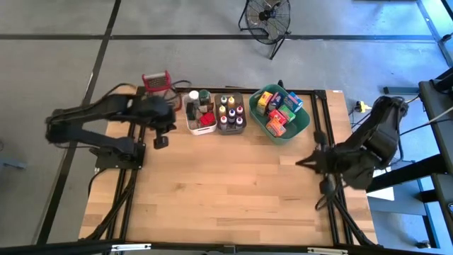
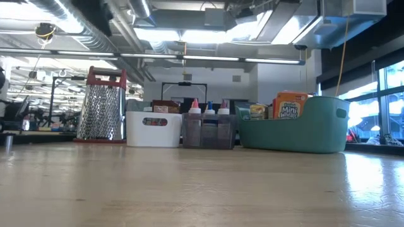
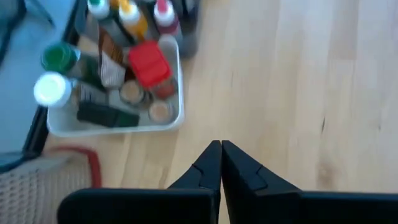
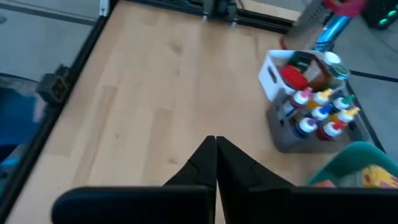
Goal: Pick & Place Kitchen Items
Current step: Return to Home Position
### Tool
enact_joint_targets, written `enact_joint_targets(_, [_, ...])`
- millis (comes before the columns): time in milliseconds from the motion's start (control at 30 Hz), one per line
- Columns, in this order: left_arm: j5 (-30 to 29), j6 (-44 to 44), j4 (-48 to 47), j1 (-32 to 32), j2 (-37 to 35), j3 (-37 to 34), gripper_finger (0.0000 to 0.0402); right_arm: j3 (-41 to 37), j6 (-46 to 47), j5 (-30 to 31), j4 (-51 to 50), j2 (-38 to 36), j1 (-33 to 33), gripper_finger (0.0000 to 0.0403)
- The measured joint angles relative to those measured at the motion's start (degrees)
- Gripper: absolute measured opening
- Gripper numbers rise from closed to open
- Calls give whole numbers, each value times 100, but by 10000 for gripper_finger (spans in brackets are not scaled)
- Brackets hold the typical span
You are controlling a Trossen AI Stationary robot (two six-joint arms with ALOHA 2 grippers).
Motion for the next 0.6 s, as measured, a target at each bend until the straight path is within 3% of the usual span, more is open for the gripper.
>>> enact_joint_targets(200, [254, 271, 1423, -214, -1665, -1787, 2, -1090, -192, 152, 128, -1048, 0, 5])
enact_joint_targets(367, [415, 306, 1858, -228, -2660, -2651, 3, -2313, -320, 332, 839, -2150, 0, 5])
enact_joint_targets(500, [762, 284, 2346, -228, -3238, -2995, 2, -3416, -919, 281, 2080, -3262, 0, 4])
enact_joint_targets(600, [1331, 255, 3357, -255, -3488, -3168, 2, -4341, -1583, 16, 3310, -4063, -26, 4])
